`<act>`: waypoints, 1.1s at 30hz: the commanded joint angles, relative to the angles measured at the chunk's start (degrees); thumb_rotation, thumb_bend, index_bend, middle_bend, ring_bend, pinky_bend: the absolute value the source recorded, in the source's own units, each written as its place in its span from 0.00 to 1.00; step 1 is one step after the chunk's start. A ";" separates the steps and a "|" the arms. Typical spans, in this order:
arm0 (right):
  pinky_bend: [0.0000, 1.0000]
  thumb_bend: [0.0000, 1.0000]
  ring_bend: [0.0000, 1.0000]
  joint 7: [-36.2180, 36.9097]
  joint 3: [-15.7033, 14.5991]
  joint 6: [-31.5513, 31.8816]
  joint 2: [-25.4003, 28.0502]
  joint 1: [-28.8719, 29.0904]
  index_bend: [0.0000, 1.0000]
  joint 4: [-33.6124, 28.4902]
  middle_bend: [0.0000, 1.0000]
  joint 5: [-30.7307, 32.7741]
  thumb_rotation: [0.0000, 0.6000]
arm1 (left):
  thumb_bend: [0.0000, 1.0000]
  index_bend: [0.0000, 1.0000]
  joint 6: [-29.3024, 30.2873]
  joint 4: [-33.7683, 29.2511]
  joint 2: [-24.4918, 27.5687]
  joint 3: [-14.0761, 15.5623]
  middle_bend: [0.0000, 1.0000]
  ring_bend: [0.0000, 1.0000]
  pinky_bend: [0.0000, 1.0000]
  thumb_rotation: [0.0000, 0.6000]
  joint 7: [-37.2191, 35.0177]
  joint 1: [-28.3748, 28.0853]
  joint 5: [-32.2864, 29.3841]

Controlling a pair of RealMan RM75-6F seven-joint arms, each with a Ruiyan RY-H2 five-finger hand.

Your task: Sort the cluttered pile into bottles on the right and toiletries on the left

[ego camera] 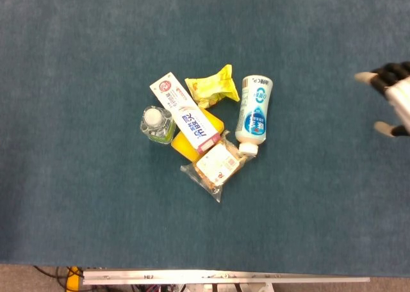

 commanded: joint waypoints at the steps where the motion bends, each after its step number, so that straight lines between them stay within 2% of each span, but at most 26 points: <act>1: 0.31 0.00 0.22 -1.41 0.16 -4.72 -2.45 4.74 0.18 1.65 0.31 -2.08 1.00 | 0.37 0.33 0.42 -0.26 0.39 0.05 0.36 0.29 0.25 1.00 -0.10 0.41 -0.20; 10: 0.25 0.00 0.15 -4.13 -0.70 -12.65 -8.60 14.05 0.10 6.65 0.25 -6.64 1.00 | 0.37 0.33 1.82 -0.58 1.75 0.27 0.36 0.29 0.25 1.00 -0.68 1.85 -0.66; 20: 0.22 0.00 0.14 -6.44 -1.85 -14.31 -15.61 20.16 0.10 12.93 0.25 -10.58 1.00 | 0.37 0.33 2.28 -0.26 2.01 0.14 0.36 0.29 0.25 1.00 -1.44 2.54 -1.10; 33: 0.22 0.00 0.14 -8.24 -3.15 -14.72 -22.85 23.98 0.10 20.10 0.25 -10.58 1.00 | 0.37 0.33 2.40 0.25 2.06 -0.04 0.36 0.29 0.25 1.00 -2.10 3.17 -1.81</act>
